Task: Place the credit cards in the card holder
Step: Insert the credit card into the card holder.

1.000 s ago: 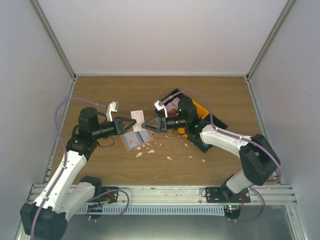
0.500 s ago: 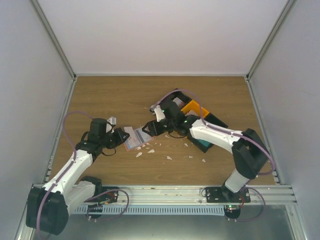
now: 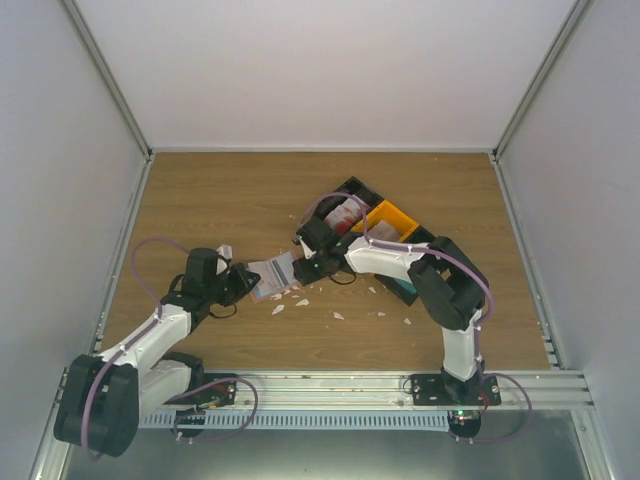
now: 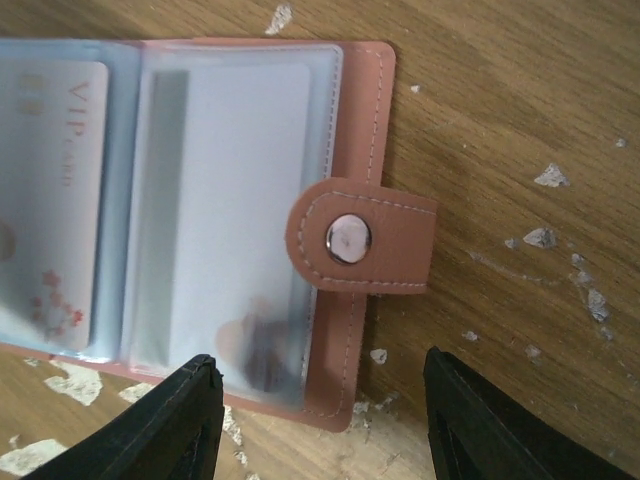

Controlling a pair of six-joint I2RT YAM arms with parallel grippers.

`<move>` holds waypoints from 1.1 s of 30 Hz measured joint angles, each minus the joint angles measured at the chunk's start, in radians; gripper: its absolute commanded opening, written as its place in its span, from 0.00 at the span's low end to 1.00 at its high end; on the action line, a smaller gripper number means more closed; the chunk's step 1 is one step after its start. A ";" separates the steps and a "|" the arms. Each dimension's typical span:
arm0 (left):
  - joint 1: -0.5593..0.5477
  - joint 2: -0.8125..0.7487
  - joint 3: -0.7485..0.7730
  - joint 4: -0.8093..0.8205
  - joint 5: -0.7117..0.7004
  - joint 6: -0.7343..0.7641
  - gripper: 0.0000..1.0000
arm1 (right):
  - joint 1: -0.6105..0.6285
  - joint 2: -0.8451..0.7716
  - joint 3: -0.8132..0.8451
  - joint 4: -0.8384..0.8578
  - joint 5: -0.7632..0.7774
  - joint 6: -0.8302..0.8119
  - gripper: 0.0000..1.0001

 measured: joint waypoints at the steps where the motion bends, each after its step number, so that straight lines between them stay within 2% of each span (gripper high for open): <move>1: 0.000 0.009 -0.003 0.016 0.000 -0.003 0.00 | 0.000 0.007 0.001 0.000 0.002 -0.001 0.55; 6: -0.001 0.050 -0.016 0.103 0.000 -0.025 0.00 | 0.000 0.033 0.011 -0.001 0.014 -0.002 0.47; 20: -0.023 0.195 -0.076 0.359 -0.006 -0.110 0.00 | 0.000 0.034 0.011 -0.018 0.058 0.038 0.38; 33: -0.055 0.257 -0.107 0.434 -0.046 -0.147 0.00 | 0.000 0.046 0.027 -0.023 0.047 0.059 0.33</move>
